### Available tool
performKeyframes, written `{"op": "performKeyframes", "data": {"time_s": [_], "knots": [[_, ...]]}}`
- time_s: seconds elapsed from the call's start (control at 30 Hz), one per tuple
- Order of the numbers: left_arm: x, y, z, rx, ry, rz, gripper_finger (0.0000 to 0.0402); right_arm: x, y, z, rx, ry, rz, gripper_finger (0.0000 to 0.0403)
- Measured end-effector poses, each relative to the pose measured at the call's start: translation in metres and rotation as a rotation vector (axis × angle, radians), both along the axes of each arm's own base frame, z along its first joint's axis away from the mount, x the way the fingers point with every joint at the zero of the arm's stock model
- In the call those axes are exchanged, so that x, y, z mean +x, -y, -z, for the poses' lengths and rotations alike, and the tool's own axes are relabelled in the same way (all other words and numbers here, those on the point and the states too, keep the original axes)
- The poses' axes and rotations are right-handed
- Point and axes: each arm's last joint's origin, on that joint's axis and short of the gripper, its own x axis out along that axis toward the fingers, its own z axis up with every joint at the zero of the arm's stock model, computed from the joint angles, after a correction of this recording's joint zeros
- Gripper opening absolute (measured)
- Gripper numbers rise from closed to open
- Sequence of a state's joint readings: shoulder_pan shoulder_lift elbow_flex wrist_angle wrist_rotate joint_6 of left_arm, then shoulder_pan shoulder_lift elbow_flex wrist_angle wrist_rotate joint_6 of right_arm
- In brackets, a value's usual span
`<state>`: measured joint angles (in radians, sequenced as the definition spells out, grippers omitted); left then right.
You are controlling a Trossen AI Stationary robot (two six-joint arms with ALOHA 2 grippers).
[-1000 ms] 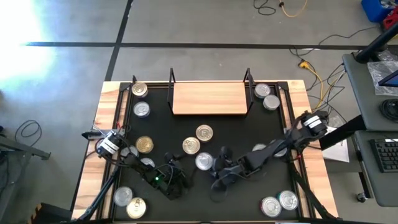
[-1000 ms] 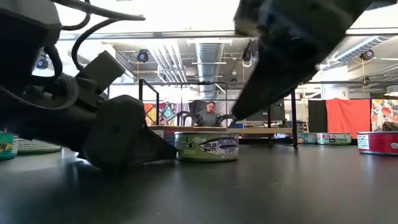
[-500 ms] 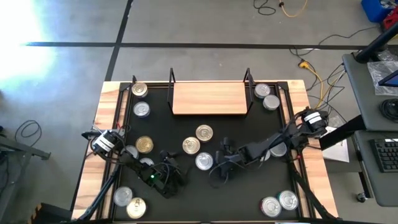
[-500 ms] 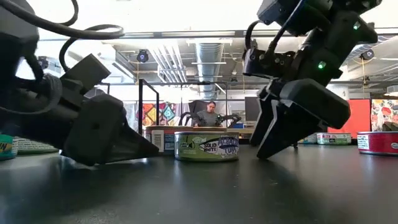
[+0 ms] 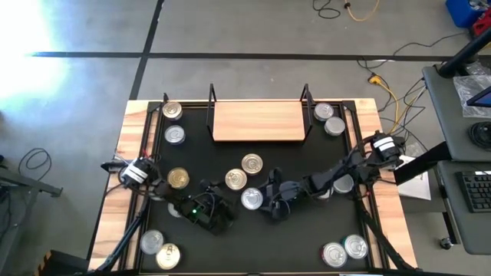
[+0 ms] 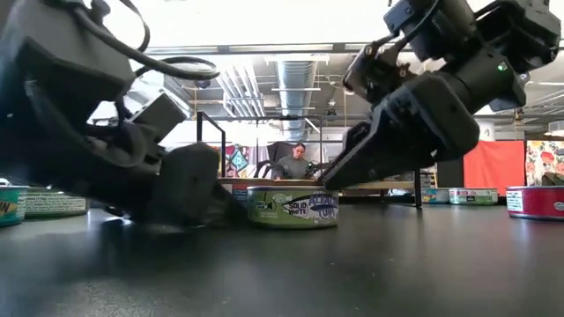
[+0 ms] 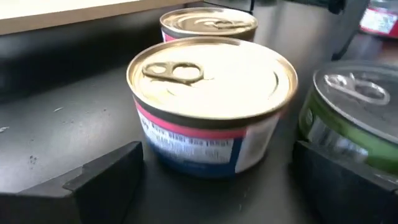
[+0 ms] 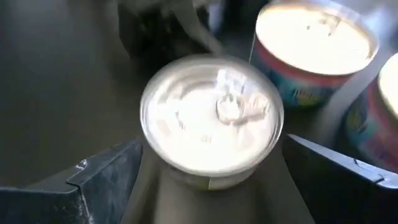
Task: Stack canned seafood by type on shelf
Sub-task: Put the green tuna can on the shelf
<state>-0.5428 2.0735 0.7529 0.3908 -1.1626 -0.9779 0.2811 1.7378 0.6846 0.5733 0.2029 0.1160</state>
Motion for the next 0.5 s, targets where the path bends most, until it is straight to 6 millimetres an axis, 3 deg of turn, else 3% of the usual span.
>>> {"op": "performKeyframes", "data": {"time_s": [0.27,0.5], "knots": [[0.014,0.005,-0.010,0.012,0.027,0.023,0.0400,0.002,-0.001,-0.003,-0.014,0.016,0.004,0.0380],[0.016,0.006,-0.011,0.036,0.004,0.033,0.0400,-0.011,-0.007,-0.013,-0.044,-0.073,-0.006,0.0380]]}}
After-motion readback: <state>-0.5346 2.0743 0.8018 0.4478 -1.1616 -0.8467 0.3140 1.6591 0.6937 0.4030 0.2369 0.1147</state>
